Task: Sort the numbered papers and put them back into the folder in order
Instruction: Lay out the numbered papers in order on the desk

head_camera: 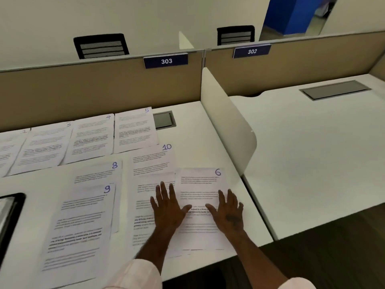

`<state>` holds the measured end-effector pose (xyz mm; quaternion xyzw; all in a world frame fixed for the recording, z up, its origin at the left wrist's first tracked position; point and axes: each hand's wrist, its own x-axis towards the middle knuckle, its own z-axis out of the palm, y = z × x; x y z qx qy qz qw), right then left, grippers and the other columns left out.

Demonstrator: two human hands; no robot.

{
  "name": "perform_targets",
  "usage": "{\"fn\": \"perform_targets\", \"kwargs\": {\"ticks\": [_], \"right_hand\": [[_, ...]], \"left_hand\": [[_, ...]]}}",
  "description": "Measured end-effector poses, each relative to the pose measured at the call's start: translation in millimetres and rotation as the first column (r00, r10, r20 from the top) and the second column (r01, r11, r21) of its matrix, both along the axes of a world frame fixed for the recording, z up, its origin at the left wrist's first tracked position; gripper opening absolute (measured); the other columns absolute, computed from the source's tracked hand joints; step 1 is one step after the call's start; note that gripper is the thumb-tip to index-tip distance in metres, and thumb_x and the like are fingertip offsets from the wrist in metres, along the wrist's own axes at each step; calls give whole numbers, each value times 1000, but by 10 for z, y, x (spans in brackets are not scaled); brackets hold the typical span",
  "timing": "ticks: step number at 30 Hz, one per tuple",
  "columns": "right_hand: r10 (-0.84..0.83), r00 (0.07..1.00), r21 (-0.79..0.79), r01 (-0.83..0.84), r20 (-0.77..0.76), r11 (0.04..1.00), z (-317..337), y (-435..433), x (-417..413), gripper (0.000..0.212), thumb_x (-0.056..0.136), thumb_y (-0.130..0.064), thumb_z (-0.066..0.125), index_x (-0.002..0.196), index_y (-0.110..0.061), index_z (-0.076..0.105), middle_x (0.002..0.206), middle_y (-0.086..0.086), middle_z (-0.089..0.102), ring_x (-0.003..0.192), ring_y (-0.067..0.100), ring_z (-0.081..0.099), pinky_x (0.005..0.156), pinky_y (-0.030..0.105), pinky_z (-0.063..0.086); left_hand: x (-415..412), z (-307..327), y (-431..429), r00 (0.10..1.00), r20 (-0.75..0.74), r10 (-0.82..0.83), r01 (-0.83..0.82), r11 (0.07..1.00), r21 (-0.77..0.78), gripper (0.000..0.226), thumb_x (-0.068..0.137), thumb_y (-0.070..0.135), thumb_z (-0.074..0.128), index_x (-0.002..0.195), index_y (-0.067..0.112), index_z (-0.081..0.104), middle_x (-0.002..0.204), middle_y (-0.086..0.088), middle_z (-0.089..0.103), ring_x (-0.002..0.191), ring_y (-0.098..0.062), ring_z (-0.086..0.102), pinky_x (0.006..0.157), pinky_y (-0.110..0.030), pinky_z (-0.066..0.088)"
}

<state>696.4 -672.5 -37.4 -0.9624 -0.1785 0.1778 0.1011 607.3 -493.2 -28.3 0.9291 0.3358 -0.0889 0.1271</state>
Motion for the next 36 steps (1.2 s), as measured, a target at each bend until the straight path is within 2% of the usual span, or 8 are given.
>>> {"fn": "perform_targets", "kwargs": {"ticks": [3, 7, 10, 15, 23, 27, 31, 36], "right_hand": [[28, 1000, 1, -28, 7, 1000, -13, -133, 1, 122, 58, -89, -19, 153, -23, 19, 159, 12, 18, 144, 29, 21, 116, 50, 15], [23, 999, 75, -26, 47, 997, -102, -214, -49, 87, 81, -74, 26, 143, -15, 42, 145, 16, 42, 128, 33, 42, 103, 51, 36], [-12, 997, 147, 1, 74, 989, -104, -236, -68, 71, 85, -57, 58, 139, -13, 44, 138, 14, 45, 121, 30, 45, 94, 44, 44], [-148, 985, 254, 166, -88, 953, -65, -200, 0, 63, 89, -37, 63, 142, -16, 35, 140, 8, 35, 122, 22, 38, 99, 35, 43], [-350, 886, 336, 443, -304, 831, -89, -64, 119, 62, 80, -9, 70, 135, -13, 41, 130, 10, 41, 117, 29, 44, 96, 40, 47], [-437, 809, 313, 564, -392, 764, -120, -37, 222, 58, 78, -11, 71, 130, -15, 45, 126, 10, 50, 115, 28, 50, 94, 39, 48], [-462, 754, 273, 620, -468, 735, -130, -22, 340, 52, 75, -15, 73, 122, -14, 52, 118, 9, 61, 105, 27, 60, 84, 34, 53], [-422, 729, 227, 608, -539, 761, -126, -31, 450, 30, 69, -24, 76, 96, -14, 70, 90, 4, 72, 76, 23, 68, 72, 34, 59]], "left_hand": [[4, 41, -244, 998, -16, 62, -62, 997, -45, 112, 80, 83, 38, 155, 15, -10, 161, -13, -20, 149, -31, -18, 119, -52, -2], [-27, 21, -423, 990, -48, 131, -135, 987, -84, 110, 81, 79, 45, 156, 14, -4, 163, -14, -8, 150, -34, -4, 120, -49, 10], [-37, -9, -527, 982, -54, 179, -183, 979, -91, 108, 82, 77, 48, 156, 12, 3, 161, -16, 6, 148, -35, 8, 118, -48, 20], [38, -12, -639, 955, -45, 293, -297, 948, -113, 106, 80, 74, 55, 154, 11, 12, 152, -13, 23, 136, -32, 26, 106, -47, 35], [140, 2, -587, 920, -64, 387, -392, 898, -199, 101, 79, 59, 69, 150, 12, 16, 144, -14, 29, 131, -33, 32, 103, -48, 39], [186, 11, -536, 893, -50, 447, -440, 845, -303, 101, 75, 46, 79, 149, 11, 19, 142, -14, 32, 132, -33, 33, 104, -48, 39], [193, 4, -467, 868, -21, 497, -462, 791, -400, 84, 77, 32, 80, 142, 10, 32, 135, -15, 40, 126, -33, 45, 101, -43, 44], [214, 1, -404, 824, 38, 565, -481, 734, -480, 47, 93, 29, 60, 134, 9, 48, 131, -12, 56, 119, -31, 56, 100, -44, 49]]}}
